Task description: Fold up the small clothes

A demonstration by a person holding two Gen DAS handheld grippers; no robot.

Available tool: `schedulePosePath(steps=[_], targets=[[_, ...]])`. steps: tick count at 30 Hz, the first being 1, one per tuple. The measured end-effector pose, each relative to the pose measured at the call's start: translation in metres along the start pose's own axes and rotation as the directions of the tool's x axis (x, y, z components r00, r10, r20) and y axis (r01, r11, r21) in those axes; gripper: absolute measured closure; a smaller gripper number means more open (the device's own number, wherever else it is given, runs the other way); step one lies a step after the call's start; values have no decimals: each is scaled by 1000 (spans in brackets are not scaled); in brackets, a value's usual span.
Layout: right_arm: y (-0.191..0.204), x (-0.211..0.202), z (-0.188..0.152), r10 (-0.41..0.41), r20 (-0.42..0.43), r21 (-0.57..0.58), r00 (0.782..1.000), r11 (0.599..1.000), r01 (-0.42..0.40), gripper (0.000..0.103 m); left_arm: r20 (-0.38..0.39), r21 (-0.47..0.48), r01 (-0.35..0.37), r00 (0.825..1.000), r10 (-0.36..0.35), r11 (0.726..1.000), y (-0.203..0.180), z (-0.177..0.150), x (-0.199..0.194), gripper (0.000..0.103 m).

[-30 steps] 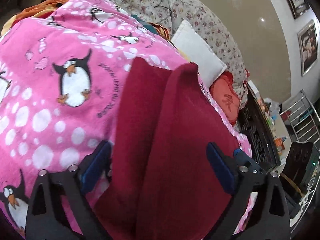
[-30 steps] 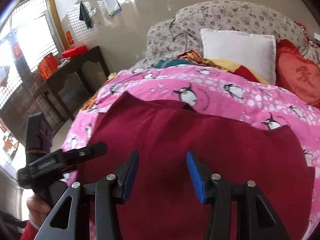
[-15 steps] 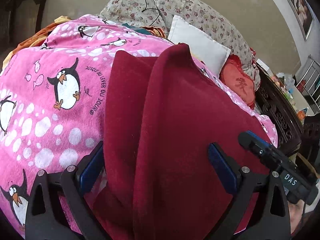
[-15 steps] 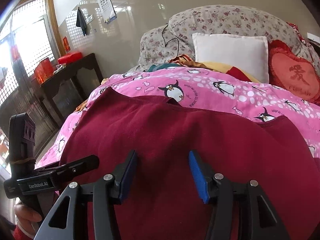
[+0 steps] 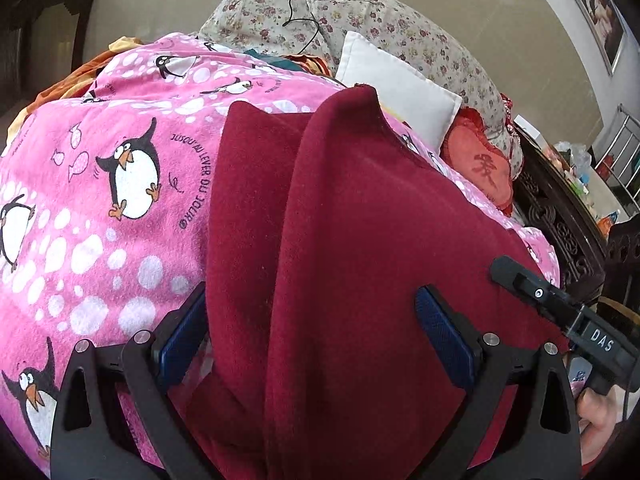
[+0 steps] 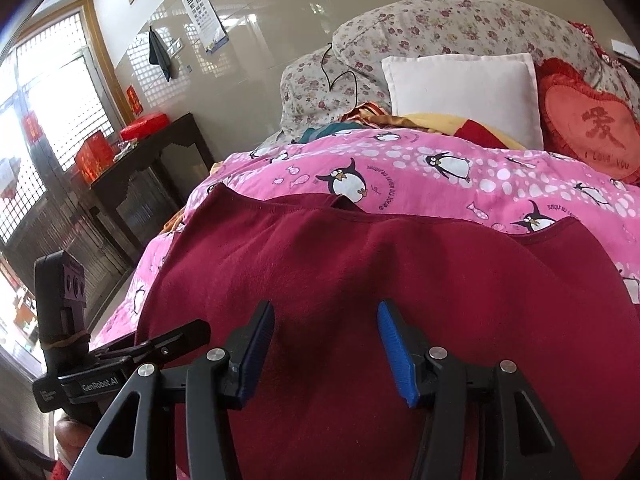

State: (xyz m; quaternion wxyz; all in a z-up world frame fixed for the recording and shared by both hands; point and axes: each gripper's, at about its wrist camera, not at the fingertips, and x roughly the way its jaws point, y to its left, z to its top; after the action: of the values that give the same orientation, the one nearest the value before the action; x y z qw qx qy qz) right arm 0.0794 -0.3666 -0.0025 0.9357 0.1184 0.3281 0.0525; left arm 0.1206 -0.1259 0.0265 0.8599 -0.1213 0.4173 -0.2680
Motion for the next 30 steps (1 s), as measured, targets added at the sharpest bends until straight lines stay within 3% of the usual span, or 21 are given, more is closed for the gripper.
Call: schedulePosePath(steps=[3, 10, 13, 18, 22, 25, 28, 30], targets=[[-1, -4, 2, -5, 0, 8, 1000, 1000, 5, 51, 4, -8, 5, 1000, -5, 1000, 0, 0, -1, 9], [-8, -17, 8, -29, 33, 1, 999, 1000, 29, 51, -4, -90, 139, 990, -140, 986, 11, 1, -14, 70], [-5, -26, 10, -76, 84, -53, 994, 995, 80, 54, 3, -172, 218, 975, -221, 961, 21, 2, -19, 75], [-16, -18, 10, -156, 83, -95, 984, 982, 164, 68, 10, -149, 217, 976, -218, 965, 14, 2, -23, 77], [-33, 9, 3, -140, 26, -78, 990, 987, 141, 69, 11, -156, 258, 966, -260, 953, 9, 3, -30, 78], [-30, 1, 6, -160, 32, -70, 987, 984, 162, 69, 16, -142, 279, 960, -279, 950, 0, 4, -37, 79], [-12, -14, 10, -176, 98, -144, 980, 972, 189, 69, 21, -119, 287, 958, -287, 950, -12, 4, -44, 79], [-9, 6, 8, -214, 48, -175, 976, 960, 219, 69, 22, -82, 260, 966, -259, 962, -23, 3, -47, 79]])
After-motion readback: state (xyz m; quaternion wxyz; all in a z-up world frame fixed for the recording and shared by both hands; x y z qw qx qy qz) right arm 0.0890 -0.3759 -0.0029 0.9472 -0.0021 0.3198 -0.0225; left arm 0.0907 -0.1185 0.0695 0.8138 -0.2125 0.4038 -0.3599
